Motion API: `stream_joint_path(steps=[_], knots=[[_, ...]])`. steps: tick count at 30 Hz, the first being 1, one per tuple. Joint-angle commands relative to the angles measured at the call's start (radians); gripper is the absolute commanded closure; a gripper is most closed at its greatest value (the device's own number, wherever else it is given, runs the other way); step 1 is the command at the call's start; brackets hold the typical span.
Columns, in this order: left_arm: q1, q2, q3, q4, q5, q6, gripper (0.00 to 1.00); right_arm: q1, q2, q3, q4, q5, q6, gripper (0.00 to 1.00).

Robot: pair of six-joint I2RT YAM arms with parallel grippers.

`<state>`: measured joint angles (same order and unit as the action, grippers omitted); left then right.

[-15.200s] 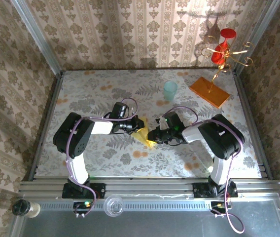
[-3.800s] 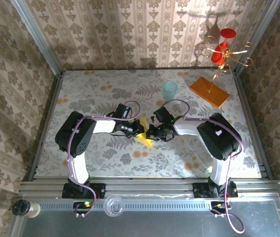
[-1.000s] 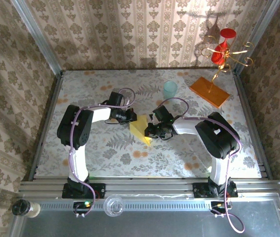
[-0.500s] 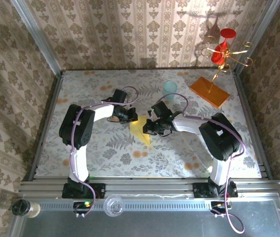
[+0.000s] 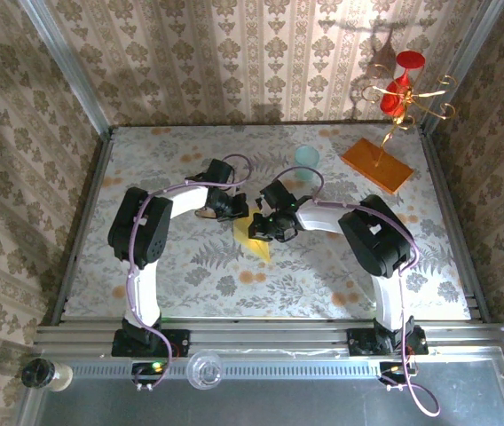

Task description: Fold a paper plane with a square sheet of paper (pick it up from the middle)

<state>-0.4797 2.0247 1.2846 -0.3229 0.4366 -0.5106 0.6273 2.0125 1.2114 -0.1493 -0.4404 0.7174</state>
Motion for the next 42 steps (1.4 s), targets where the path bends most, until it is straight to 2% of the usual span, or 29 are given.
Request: stream_joint_path(steps=[1, 13, 26, 30, 33, 37, 42], knots=[[-0.011, 0.081, -0.025, -0.117, -0.118, 0.029, 1.0, -0.003, 0.008, -0.013, -0.027, 0.011, 0.001, 1.0], [-0.012, 0.11, -0.016, -0.153, -0.17, 0.03, 1.0, -0.006, -0.086, -0.192, 0.017, -0.032, -0.016, 1.0], [-0.01, 0.129, -0.017, -0.138, -0.148, 0.022, 1.0, -0.006, -0.239, -0.505, 0.236, -0.092, 0.116, 1.0], [-0.01, 0.129, -0.021, -0.125, -0.136, 0.018, 1.0, -0.007, -0.281, -0.572, 0.233, -0.095, 0.127, 1.0], [-0.01, 0.129, -0.018, -0.121, -0.127, 0.015, 1.0, -0.013, -0.313, -0.592, 0.213, -0.091, 0.121, 1.0], [-0.017, 0.11, -0.005, -0.088, -0.063, -0.003, 1.0, -0.023, -0.373, -0.566, 0.219, -0.078, 0.133, 0.99], [-0.025, 0.044, 0.02, -0.036, -0.006, -0.041, 0.99, -0.022, -0.435, -0.479, 0.196, 0.024, 0.138, 0.94]])
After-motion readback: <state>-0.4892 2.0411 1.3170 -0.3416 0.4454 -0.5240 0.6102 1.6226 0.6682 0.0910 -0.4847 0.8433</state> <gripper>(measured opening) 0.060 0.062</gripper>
